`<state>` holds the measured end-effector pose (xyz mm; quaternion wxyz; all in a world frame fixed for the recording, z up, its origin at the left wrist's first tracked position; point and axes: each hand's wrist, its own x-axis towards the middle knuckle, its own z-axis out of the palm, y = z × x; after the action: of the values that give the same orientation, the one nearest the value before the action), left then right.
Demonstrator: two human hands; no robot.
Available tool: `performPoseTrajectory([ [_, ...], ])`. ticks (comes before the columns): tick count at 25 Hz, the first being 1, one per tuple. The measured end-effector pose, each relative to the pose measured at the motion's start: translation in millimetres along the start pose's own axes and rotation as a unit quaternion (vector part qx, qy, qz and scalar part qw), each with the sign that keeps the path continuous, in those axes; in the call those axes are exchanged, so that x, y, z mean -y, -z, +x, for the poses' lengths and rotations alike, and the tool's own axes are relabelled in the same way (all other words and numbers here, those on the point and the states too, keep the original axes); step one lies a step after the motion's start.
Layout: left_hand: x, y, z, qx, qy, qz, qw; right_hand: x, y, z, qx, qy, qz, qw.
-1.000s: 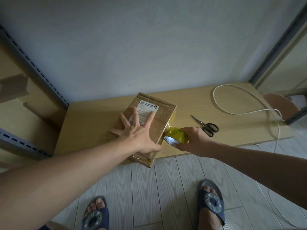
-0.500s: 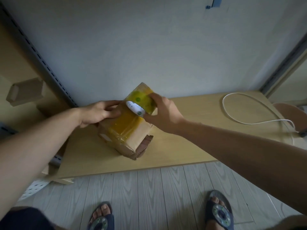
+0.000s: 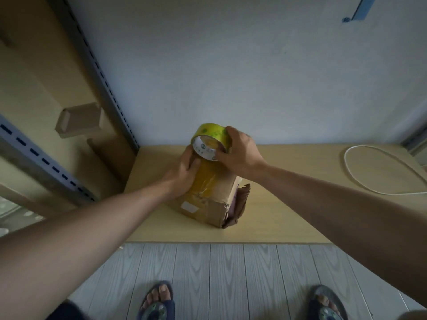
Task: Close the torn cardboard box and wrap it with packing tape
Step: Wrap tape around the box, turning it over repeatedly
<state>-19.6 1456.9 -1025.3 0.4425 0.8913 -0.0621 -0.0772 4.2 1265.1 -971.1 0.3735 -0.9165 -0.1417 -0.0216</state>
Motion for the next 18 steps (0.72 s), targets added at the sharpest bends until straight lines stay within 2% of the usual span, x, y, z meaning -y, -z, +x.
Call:
performPoseTrajectory([
  [5,-3,9,0,0.037,-0.027,0.048,0.998,12,22,-7,0.042,0.022,-0.027,0.999],
  [9,7,10,5,0.053,-0.023,0.072,0.996,5,42,-16,0.029,-0.012,-0.082,0.996],
  [18,11,6,12,0.07,-0.004,0.09,0.994,-24,87,-59,0.082,-0.062,-0.156,0.982],
])
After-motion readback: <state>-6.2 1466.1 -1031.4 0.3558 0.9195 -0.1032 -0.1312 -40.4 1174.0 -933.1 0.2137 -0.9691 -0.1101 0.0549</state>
